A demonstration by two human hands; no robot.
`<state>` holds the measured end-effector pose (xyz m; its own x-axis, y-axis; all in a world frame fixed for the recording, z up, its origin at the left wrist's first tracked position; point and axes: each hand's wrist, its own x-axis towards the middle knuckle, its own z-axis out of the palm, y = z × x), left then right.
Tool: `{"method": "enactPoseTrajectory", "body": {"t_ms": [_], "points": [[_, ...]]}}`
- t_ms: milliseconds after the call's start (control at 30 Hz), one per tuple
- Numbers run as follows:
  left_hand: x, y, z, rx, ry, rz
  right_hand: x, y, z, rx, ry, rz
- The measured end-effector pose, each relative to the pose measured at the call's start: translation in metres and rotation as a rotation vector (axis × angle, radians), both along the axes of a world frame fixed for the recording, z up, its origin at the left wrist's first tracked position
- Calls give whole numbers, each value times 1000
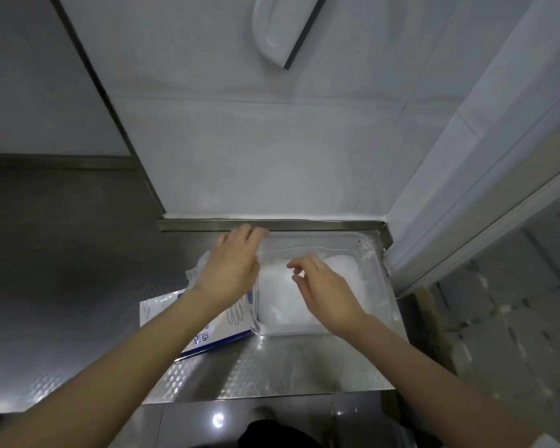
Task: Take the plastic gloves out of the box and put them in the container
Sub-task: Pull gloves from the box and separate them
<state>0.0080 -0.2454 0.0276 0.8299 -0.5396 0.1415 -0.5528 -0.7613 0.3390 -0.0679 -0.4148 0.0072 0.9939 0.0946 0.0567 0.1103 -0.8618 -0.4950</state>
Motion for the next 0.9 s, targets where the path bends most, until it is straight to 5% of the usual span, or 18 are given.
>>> {"method": "enactPoseTrajectory", "body": {"t_ms": [200,400,600,733,900], "points": [[4,77,-21,16,141,322,7,70,-4,152,75,191],[-17,109,-61,279,555,262,34,113,-11,113,214,184],[-29,113,-74,332,477,214,53,123,-16,84,379,106],[-31,114,-76,307,465,220,53,131,-21,-66,337,103],[-34,116,-80,278,440,247,54,121,-7,29,246,21]]}}
